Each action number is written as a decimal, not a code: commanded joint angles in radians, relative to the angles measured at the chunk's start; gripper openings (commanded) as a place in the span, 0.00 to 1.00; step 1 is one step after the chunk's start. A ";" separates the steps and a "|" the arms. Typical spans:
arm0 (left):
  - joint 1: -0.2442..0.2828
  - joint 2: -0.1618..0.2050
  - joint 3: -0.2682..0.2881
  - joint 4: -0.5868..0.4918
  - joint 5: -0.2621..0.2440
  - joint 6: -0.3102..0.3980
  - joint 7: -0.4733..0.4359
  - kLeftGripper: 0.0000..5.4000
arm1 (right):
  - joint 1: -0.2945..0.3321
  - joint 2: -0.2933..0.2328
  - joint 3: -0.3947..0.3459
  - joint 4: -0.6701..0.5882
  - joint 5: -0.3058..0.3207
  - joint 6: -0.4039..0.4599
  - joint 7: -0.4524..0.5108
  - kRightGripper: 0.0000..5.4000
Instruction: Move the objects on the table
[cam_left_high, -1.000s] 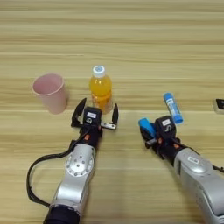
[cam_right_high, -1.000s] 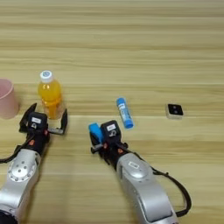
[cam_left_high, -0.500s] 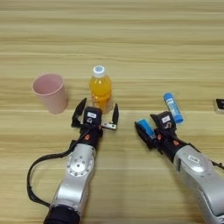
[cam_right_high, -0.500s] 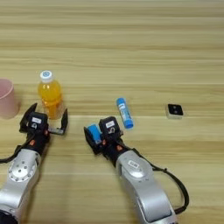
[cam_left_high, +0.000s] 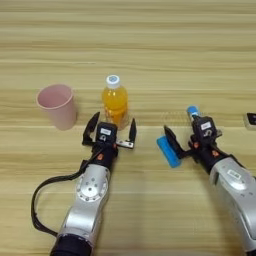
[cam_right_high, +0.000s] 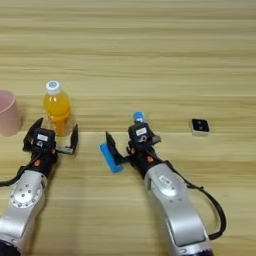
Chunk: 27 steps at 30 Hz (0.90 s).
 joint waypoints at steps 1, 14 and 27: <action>-0.013 0.001 0.000 0.009 0.003 0.005 -0.002 1.00 | -0.049 -0.017 -0.091 0.024 0.022 -0.013 -0.015 0.98; -0.037 0.007 0.018 0.020 -0.006 0.014 -0.009 1.00 | -0.089 -0.047 -0.203 0.078 0.034 -0.040 -0.017 0.99; -0.079 0.013 0.035 0.047 -0.023 0.019 -0.038 1.00 | -0.147 -0.070 -0.273 0.241 0.026 -0.117 -0.039 0.99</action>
